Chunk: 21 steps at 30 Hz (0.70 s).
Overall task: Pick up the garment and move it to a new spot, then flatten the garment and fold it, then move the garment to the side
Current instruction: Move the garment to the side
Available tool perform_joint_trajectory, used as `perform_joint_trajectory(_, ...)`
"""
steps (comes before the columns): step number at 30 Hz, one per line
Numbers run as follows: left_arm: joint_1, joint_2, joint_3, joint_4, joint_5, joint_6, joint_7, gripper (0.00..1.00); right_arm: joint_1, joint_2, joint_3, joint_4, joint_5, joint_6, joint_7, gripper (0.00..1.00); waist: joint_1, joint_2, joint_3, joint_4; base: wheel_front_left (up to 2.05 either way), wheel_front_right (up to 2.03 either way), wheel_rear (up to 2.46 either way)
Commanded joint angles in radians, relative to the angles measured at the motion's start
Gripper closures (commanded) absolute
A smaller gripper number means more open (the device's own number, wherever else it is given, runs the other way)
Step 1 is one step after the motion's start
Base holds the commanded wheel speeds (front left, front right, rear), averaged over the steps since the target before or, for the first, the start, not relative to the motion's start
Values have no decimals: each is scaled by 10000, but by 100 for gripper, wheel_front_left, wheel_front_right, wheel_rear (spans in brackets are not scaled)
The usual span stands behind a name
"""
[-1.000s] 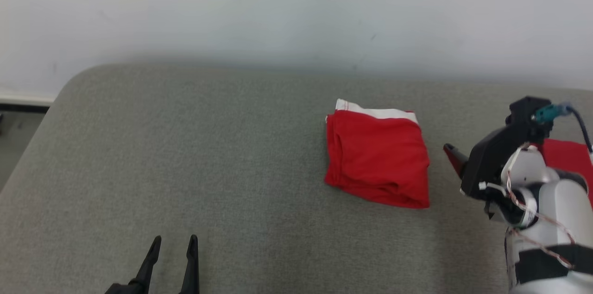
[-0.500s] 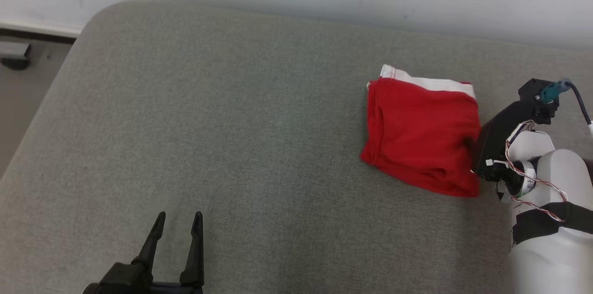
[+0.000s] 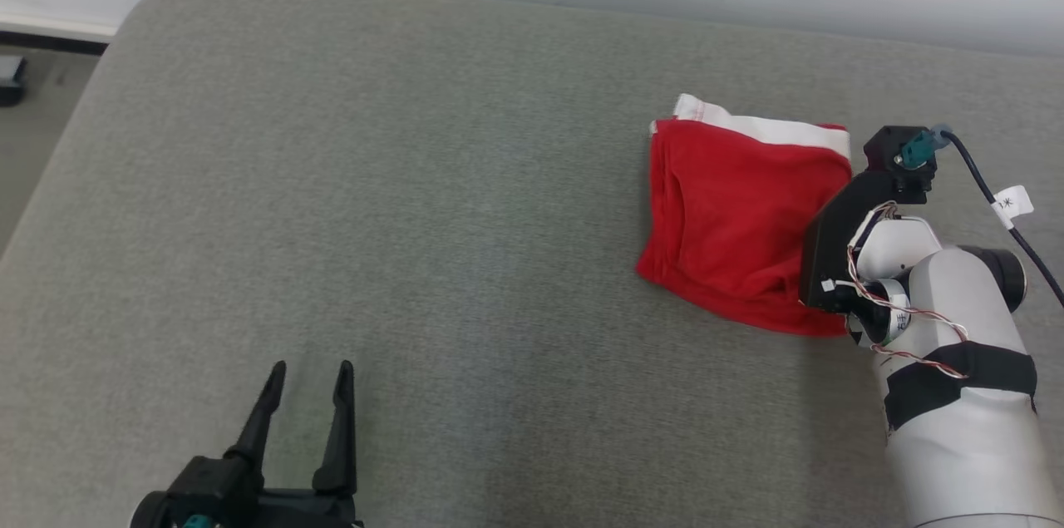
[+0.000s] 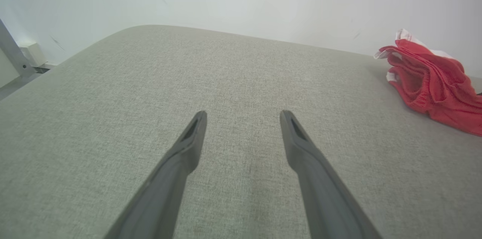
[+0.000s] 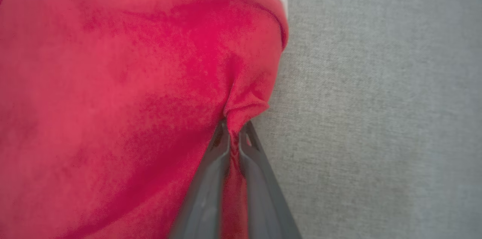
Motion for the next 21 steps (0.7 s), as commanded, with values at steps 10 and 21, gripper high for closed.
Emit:
perform_joint_trajectory(10, 51, 76, 259, -212, 178, 34, -32, 0, 277, -1669, 2302, -1373, 1505, -19, 21, 100, -1, -1, -297, -2007, 0, 0, 0)
perform_joint_trajectory(21, -227, 439, -57, -96, 132, 20, -30, 0, 1255, -4021, 2862, -3471, 1701, -20, 485, 100, -1, -1, -259, -3006, 0, 0, 0)
